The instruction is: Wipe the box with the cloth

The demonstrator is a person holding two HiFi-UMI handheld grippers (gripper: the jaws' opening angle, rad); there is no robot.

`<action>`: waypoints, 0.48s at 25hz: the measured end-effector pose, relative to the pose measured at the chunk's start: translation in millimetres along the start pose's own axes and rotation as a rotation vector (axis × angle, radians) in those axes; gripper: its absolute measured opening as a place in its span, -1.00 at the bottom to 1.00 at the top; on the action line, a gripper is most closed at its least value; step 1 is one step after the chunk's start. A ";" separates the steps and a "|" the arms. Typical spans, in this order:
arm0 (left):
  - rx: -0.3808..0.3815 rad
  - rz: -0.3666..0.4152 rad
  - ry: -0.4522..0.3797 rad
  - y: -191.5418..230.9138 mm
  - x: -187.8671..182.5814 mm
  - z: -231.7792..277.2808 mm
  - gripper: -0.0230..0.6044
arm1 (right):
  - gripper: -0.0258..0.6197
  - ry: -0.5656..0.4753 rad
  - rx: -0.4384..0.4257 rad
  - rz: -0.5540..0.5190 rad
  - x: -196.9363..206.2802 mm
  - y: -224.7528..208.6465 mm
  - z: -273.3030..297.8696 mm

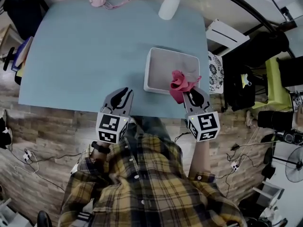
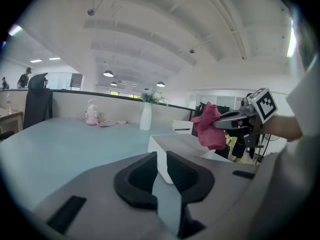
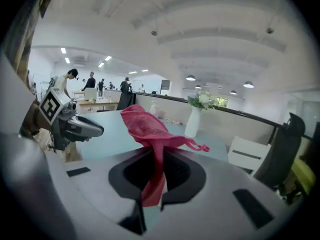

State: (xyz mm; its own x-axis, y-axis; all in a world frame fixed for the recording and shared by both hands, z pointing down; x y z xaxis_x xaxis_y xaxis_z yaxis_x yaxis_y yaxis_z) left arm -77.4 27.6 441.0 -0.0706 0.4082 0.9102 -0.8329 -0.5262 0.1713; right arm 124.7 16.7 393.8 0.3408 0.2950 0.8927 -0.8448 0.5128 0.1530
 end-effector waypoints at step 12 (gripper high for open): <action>0.014 -0.034 -0.048 -4.9 -7.5 -33.4 -0.96 | -0.79 -0.168 0.083 0.219 8.4 9.4 -53.2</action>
State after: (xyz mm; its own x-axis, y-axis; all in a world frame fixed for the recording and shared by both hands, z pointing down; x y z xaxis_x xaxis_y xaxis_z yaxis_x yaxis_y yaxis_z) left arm -91.1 52.0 420.7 -0.0158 0.3898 0.9208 -0.8265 -0.5233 0.2074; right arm 141.6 66.9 380.1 0.0789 0.2499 0.9651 -0.9240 0.3817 -0.0233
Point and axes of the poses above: the fingertips, and each gripper's own axes: z forward along the fingers, y to its left, x out of its underside, the point moved 1 cm from there along -z, backward along the fingers
